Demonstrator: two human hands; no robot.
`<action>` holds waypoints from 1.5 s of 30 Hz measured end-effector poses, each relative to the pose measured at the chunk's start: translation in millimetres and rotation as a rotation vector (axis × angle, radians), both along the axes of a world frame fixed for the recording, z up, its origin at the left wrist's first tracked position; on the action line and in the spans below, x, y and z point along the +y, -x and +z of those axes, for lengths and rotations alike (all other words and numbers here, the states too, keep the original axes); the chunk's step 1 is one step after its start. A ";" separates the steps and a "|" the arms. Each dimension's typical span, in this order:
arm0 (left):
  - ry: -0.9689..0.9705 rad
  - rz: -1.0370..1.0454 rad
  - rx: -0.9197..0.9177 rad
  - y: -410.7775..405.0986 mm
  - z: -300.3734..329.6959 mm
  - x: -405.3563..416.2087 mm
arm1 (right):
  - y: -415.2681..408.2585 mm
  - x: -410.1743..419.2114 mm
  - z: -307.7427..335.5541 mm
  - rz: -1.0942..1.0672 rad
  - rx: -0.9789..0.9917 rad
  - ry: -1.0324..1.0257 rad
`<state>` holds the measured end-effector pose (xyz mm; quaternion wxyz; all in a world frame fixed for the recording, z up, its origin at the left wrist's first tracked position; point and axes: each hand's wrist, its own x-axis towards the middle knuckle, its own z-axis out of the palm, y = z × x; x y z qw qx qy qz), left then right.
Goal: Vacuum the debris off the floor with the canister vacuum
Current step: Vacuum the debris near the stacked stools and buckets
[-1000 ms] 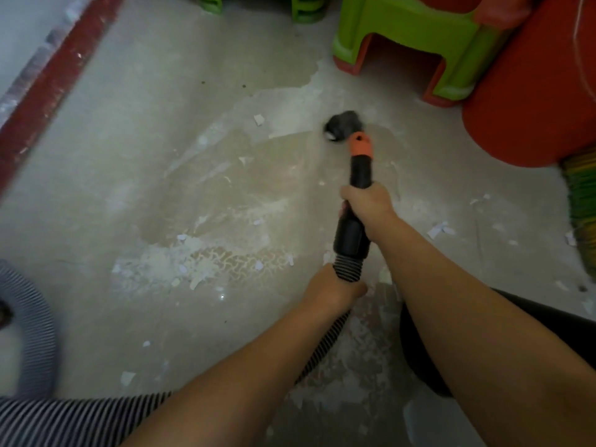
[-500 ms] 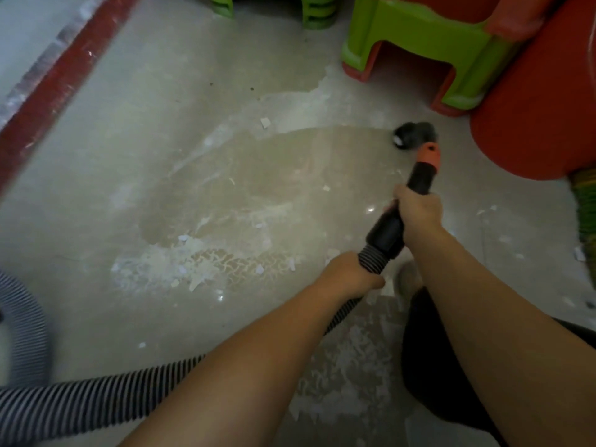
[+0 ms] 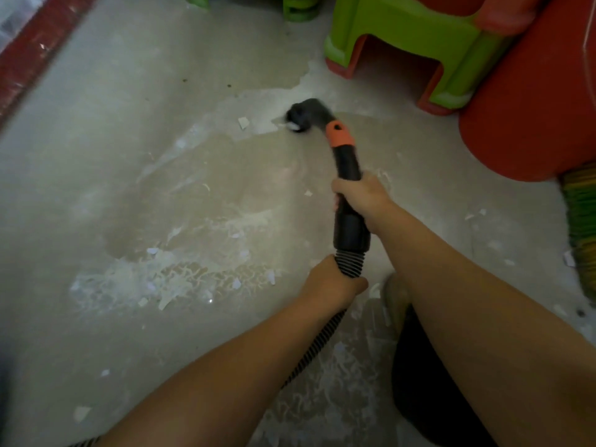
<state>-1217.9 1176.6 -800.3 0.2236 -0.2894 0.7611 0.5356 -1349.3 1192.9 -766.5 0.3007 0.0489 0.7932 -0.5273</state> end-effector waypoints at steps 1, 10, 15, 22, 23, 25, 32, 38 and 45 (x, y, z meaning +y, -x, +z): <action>0.002 -0.044 0.000 9.1 2.3 0.3 | 9.3 11.6 -3.3 -0.115 0.017 -0.006; -0.087 0.125 -0.071 37.9 4.5 -12.5 | 41.2 -10.8 -7.1 -0.205 0.063 -0.071; -0.089 0.186 -0.102 27.3 9.6 -21.0 | 25.6 -47.6 4.6 0.289 -0.004 -0.141; -0.384 0.232 -0.040 91.7 55.2 22.9 | 93.6 -4.5 46.8 0.163 0.084 -0.328; -0.362 0.174 -0.073 89.2 51.2 27.3 | 93.9 9.8 37.1 0.077 0.064 -0.315; -0.293 0.104 -0.111 84.0 38.0 23.8 | 90.7 21.4 18.2 -0.077 0.043 -0.238; -0.313 0.286 -0.131 76.6 8.1 -26.9 | 85.7 -30.5 -20.8 -0.042 0.108 -0.098; -0.447 0.382 -0.103 98.2 4.6 -27.8 | 105.4 -51.8 -19.4 0.134 0.165 -0.174; -0.566 0.452 -0.046 137.2 10.8 -35.6 | 147.4 -70.2 -16.1 0.249 0.278 -0.319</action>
